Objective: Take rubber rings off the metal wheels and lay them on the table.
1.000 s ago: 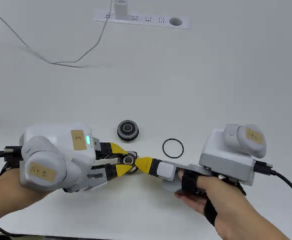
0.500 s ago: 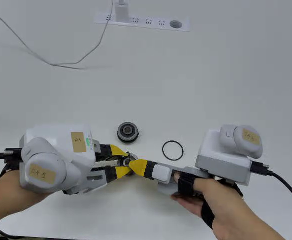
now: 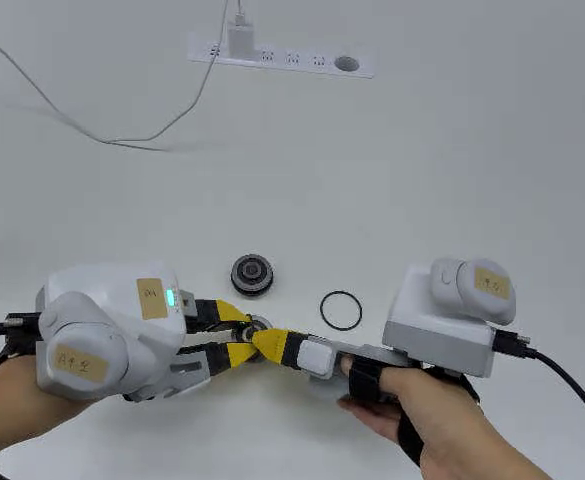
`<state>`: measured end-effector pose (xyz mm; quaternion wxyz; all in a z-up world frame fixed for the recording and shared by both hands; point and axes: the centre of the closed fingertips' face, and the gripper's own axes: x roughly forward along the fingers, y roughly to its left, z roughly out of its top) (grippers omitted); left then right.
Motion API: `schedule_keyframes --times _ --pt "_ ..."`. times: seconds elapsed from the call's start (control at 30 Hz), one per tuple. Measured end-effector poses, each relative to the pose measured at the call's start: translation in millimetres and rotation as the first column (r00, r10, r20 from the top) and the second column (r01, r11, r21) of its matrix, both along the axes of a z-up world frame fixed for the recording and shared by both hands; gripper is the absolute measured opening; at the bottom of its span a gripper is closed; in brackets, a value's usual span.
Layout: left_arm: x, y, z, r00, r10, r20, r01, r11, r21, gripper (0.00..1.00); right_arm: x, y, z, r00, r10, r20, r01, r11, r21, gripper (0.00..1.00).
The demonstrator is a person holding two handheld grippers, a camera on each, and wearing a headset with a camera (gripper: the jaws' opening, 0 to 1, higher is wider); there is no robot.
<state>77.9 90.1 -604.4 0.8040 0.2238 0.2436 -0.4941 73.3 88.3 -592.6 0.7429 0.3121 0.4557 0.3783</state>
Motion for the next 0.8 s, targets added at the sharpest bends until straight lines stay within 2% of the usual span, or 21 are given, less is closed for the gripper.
schedule_keyframes --times 0.17,0.43,0.6,0.67,0.73,0.8 --pt "1.5 -0.1 -0.1 1.000 0.010 -0.025 -0.010 1.000 0.000 0.13 3.2 -3.1 -3.0 1.000 -0.011 -0.003 0.011 1.000 -0.024 0.01" --pt "3.2 0.5 2.7 0.999 0.016 -0.027 -0.016 1.000 0.002 0.15 5.2 -1.9 -4.2 1.000 -0.021 -0.003 0.021 0.999 -0.034 0.01" --pt "3.0 8.2 5.0 1.000 0.013 -0.024 -0.013 1.000 0.022 0.16 6.4 0.2 -2.1 0.999 -0.030 -0.011 0.030 0.999 -0.022 0.01" --pt "4.9 12.6 9.8 0.999 0.033 -0.023 -0.033 0.999 0.008 0.15 7.2 1.1 -0.4 0.999 -0.034 -0.012 0.034 0.999 -0.015 0.01" --pt "6.6 15.4 15.9 0.998 0.056 -0.031 -0.057 0.998 -0.026 0.15 8.1 2.0 1.7 0.999 -0.039 -0.016 0.039 0.999 -0.005 0.01" --pt "8.6 20.2 19.2 0.997 0.073 -0.031 -0.074 0.997 -0.032 0.16 9.1 2.6 4.9 0.999 -0.044 -0.014 0.044 0.999 0.004 0.01"
